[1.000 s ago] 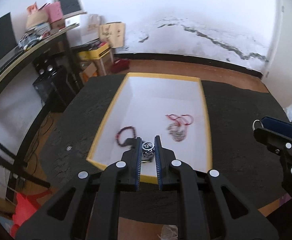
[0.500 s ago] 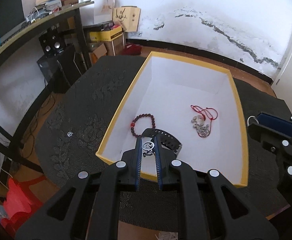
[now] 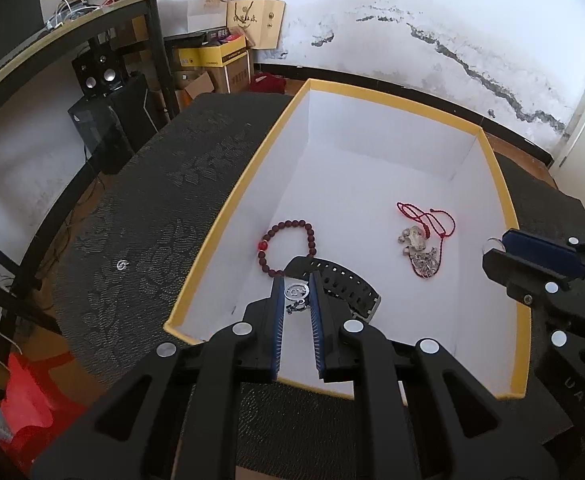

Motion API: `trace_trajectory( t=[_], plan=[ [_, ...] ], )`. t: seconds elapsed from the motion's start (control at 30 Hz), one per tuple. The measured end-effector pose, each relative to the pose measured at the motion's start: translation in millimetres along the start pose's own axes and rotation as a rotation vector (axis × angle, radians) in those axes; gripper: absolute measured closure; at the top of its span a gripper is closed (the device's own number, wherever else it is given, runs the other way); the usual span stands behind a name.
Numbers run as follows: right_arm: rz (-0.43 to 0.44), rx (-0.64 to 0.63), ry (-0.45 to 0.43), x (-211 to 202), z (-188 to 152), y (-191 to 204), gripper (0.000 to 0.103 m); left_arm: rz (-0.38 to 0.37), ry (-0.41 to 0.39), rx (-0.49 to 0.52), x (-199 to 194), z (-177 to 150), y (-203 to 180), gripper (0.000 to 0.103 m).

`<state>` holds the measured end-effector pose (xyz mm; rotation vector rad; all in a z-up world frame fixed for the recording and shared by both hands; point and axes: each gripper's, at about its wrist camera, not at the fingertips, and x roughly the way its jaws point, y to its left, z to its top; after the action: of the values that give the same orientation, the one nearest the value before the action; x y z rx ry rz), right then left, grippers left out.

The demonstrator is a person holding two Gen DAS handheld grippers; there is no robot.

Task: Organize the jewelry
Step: 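Carry the charm in the left tool and ring in the right tool over the box, then open both tools to drop the charm and ring into the box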

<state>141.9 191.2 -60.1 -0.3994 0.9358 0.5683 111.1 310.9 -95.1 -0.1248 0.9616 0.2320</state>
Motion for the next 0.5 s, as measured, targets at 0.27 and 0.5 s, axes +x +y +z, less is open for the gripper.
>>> trace_trajectory(
  t=[0.27, 0.5],
  plan=[
    [0.000, 0.002, 0.015, 16.2, 1.3, -5.4, 0.085, 0.009, 0.009, 0.001, 15.3, 3.8, -1.0, 0.090],
    [-0.002, 0.004, 0.029, 31.1, 2.7, -9.8, 0.085, 0.008, 0.021, 0.000, 28.6, 7.5, -3.6, 0.090]
  ],
)
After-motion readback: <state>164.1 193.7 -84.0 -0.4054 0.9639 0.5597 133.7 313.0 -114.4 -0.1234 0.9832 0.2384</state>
